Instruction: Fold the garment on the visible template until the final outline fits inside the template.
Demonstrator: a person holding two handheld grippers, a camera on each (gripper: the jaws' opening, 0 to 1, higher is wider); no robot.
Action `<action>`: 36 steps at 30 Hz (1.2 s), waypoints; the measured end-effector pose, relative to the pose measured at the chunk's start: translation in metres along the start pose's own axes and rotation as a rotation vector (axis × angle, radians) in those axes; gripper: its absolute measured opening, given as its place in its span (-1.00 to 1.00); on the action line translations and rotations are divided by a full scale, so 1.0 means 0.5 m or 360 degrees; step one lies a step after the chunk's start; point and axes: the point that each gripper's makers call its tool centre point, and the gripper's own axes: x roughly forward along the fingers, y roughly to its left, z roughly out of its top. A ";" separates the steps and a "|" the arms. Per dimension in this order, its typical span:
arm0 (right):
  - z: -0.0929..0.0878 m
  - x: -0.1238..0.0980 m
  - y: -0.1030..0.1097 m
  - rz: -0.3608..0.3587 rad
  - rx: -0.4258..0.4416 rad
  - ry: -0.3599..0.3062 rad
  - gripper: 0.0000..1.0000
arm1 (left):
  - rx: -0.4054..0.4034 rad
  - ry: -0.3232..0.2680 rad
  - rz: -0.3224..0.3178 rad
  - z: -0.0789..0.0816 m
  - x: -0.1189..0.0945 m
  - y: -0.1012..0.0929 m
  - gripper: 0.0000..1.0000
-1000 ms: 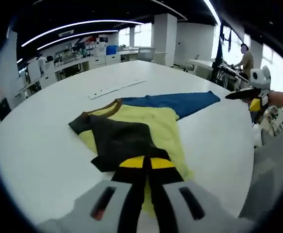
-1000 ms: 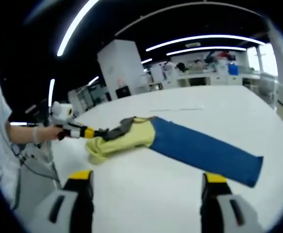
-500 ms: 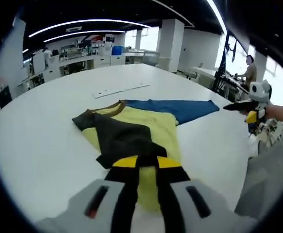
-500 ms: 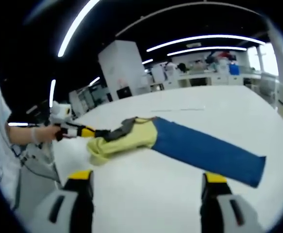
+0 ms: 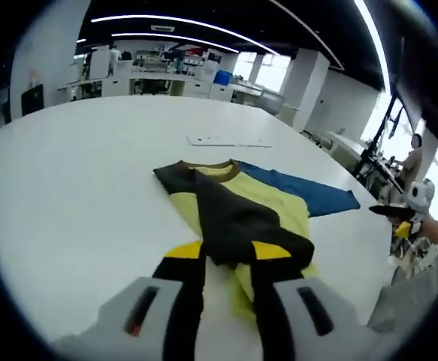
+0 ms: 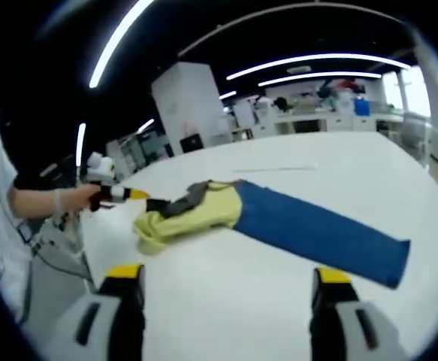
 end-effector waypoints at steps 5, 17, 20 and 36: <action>-0.004 -0.002 -0.005 -0.0009 0.0005 0.0009 0.84 | 0.0073 0.0090 -0.0057 0.008 0.031 0.007 -0.56; -0.011 -0.003 -0.007 -0.0023 0.0024 0.0020 0.83 | 0.0551 0.0401 -0.0367 -0.029 0.061 -0.049 -0.55; -0.011 -0.003 -0.007 -0.0024 0.0028 0.0018 0.83 | 0.0588 0.0442 -0.0414 -0.044 0.060 -0.057 -0.60; -0.008 0.006 0.006 0.0000 0.0020 0.0019 0.83 | 0.0749 0.0417 -0.0339 -0.062 0.026 -0.033 -1.00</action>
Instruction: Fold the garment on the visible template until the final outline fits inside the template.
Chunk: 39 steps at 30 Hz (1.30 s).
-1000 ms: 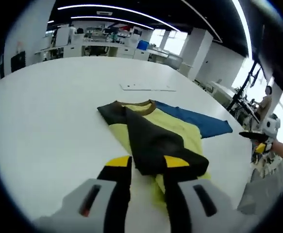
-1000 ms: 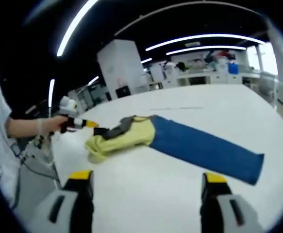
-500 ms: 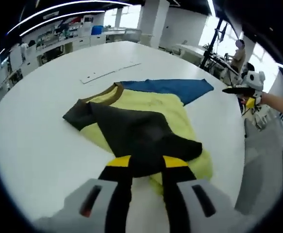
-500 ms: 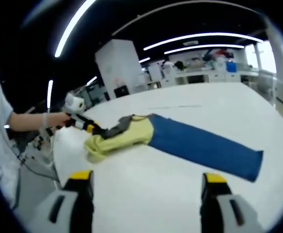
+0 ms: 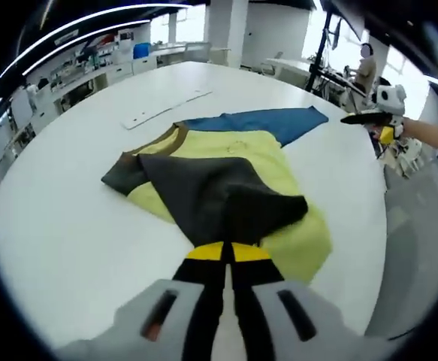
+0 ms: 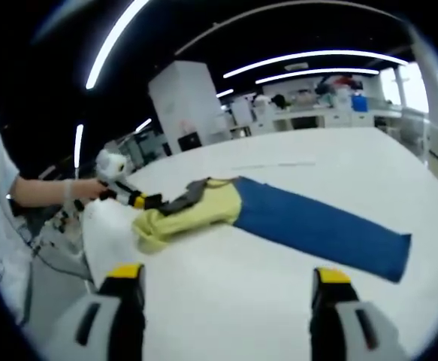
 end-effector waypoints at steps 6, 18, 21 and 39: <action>0.022 -0.003 0.024 0.0008 -0.0021 -0.0020 0.83 | 0.0165 -0.0060 0.0095 0.006 -0.041 -0.001 -1.00; 0.036 -0.017 0.100 -0.0038 -0.0029 -0.0025 0.83 | 0.0412 -0.0152 0.0200 -0.036 -0.165 0.069 -1.00; 0.034 -0.016 0.125 -0.0054 -0.0032 -0.0013 0.83 | 0.0434 -0.0152 0.0197 -0.059 -0.196 0.089 -1.00; 0.036 0.053 0.233 -0.0090 -0.0052 0.0031 0.84 | 0.0297 -0.0281 0.0448 -0.199 -0.296 0.243 -1.00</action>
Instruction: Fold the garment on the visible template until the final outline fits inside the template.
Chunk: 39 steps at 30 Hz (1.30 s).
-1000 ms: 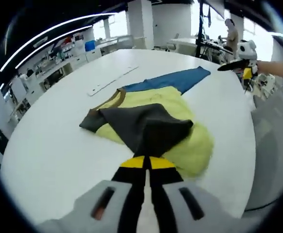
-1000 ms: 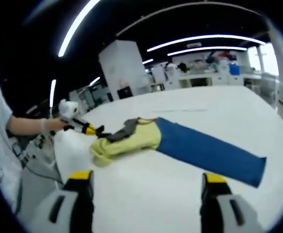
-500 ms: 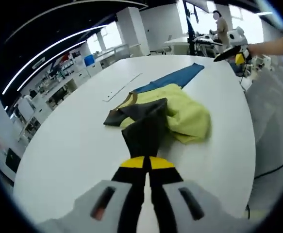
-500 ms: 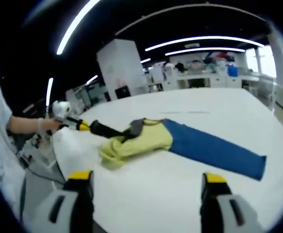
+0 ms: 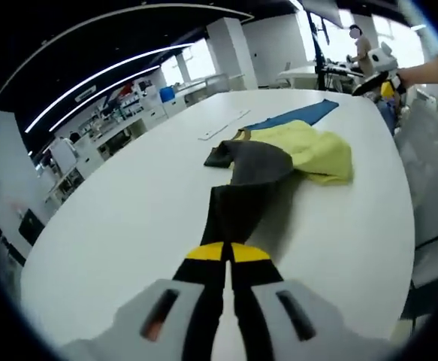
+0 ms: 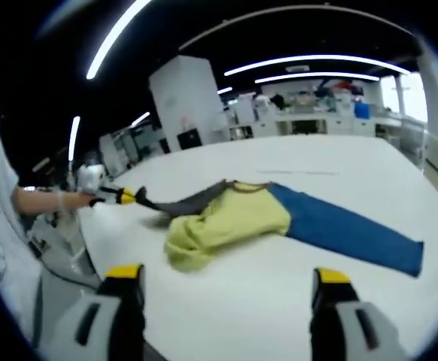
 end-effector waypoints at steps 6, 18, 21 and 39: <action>-0.002 0.013 0.014 -0.0007 -0.0015 0.0031 0.84 | -0.0120 0.0010 0.0097 -0.067 -0.021 0.035 -1.00; -0.008 0.017 0.022 -0.0011 -0.0036 0.0102 0.84 | -0.0309 0.0074 0.0254 -0.162 -0.058 0.092 -1.00; -0.009 0.019 0.022 -0.0007 -0.0039 0.0111 0.84 | -0.0363 0.0058 0.0287 -0.174 -0.067 0.105 -1.00; -0.017 0.020 0.026 -0.0013 -0.0044 0.0144 0.84 | -0.0514 0.0149 0.0480 -0.276 -0.097 0.149 -1.00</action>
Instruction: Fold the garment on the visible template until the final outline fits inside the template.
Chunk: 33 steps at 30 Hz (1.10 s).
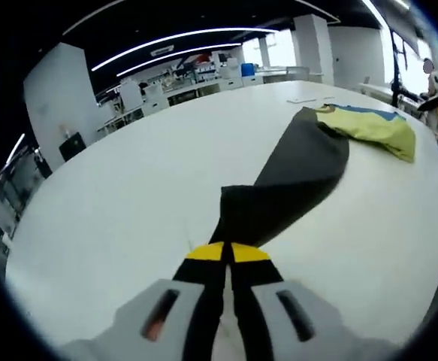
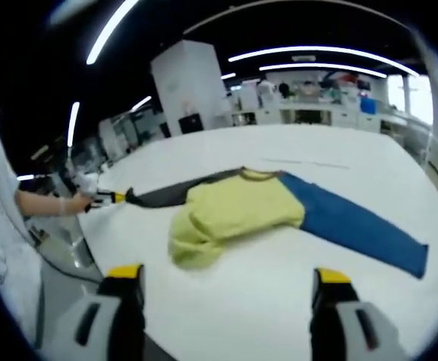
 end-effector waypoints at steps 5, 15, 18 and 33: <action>0.000 0.000 0.002 -0.0004 0.0004 0.0000 0.84 | -0.0014 -0.0001 0.0038 0.005 -0.003 0.004 -1.00; -0.004 0.001 -0.002 -0.0013 0.0005 0.0006 0.84 | -0.0060 0.0040 0.0103 -0.010 0.013 0.029 -1.00; -0.004 0.000 -0.003 -0.0012 0.0006 0.0005 0.84 | -0.0055 0.0029 0.0094 -0.007 0.014 0.028 -1.00; 0.002 0.014 0.011 0.0027 -0.0006 -0.0001 0.84 | -0.0208 -0.0148 -0.0025 0.010 -0.031 -0.013 -0.46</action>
